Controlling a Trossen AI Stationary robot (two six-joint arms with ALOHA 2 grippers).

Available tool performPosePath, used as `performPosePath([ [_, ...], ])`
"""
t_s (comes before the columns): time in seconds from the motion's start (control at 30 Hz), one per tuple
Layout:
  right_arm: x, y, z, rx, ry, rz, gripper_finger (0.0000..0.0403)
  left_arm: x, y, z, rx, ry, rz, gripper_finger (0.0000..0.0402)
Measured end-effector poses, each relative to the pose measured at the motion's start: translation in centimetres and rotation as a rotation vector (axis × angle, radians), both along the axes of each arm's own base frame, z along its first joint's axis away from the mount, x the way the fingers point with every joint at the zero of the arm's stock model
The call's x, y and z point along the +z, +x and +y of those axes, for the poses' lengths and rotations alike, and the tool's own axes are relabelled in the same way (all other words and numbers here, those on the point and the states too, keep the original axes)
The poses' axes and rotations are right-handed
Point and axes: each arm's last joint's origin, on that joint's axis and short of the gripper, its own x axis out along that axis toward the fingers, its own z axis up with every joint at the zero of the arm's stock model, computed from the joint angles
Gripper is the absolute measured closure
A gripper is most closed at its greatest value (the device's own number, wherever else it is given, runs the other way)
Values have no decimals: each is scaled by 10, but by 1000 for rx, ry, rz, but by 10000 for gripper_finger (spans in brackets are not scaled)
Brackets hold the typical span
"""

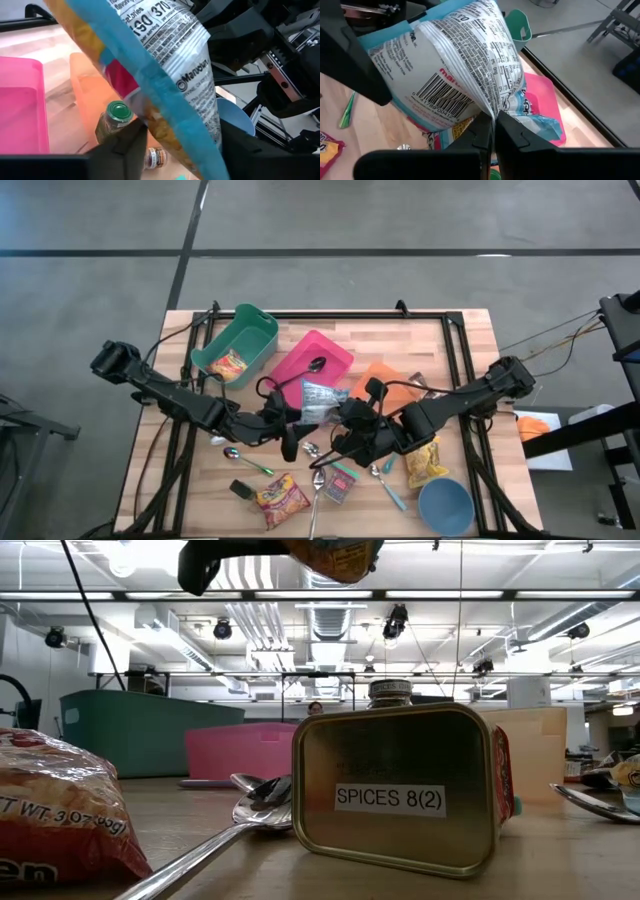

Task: Pick & Place Food Item
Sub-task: Put the blue noodle pack into the green bin

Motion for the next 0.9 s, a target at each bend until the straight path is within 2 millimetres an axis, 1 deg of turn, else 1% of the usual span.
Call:
performPosePath([
  [0.2,0,0,0,6,7,3,394,0,0,0,-2,-2,0,307],
  [0.37,0,0,0,15,-5,12,394,0,0,0,-6,-5,2,347],
  [0.47,0,0,1,40,-9,32,394,0,0,0,-13,-7,4,354],
  [0.73,-1,0,2,97,-56,82,392,-1,0,-1,-27,-8,15,357],
  [0.8,-1,0,3,118,-69,100,381,-2,0,-1,-29,-8,19,358],
  [0.9,-1,0,3,133,-87,115,342,-2,0,-1,-31,-7,22,359],
])
